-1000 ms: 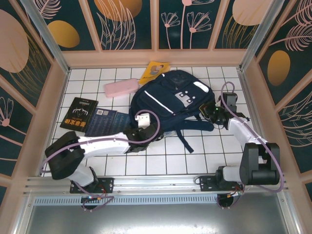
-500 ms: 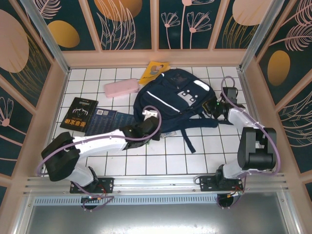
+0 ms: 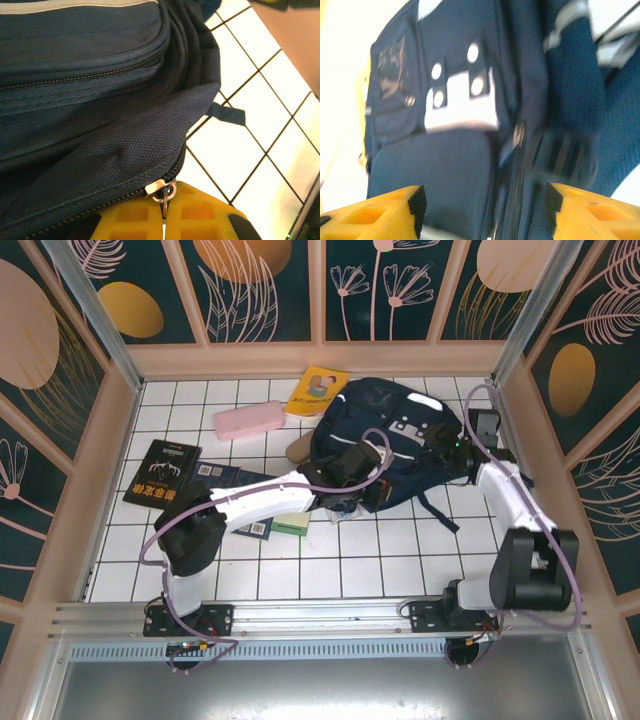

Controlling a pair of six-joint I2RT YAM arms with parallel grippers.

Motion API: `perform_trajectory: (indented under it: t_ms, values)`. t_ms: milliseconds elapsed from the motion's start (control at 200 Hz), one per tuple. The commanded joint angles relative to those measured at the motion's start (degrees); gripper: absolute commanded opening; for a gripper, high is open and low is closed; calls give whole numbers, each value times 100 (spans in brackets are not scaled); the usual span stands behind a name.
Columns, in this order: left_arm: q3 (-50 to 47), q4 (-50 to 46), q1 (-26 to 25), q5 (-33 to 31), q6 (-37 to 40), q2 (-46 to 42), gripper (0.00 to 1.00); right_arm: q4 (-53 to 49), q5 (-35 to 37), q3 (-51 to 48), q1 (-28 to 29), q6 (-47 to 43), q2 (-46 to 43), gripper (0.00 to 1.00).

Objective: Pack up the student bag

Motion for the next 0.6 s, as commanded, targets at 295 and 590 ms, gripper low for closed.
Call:
perform_trajectory:
  t_ms: [295,590]
  values:
    - [331,-351,28,777,642,271,0,-100,-400,-1591,1266,1728,-1284,62]
    - [102,-333,29,740,538,143,0,-900,467,-1664,1640,2089,-1602,64]
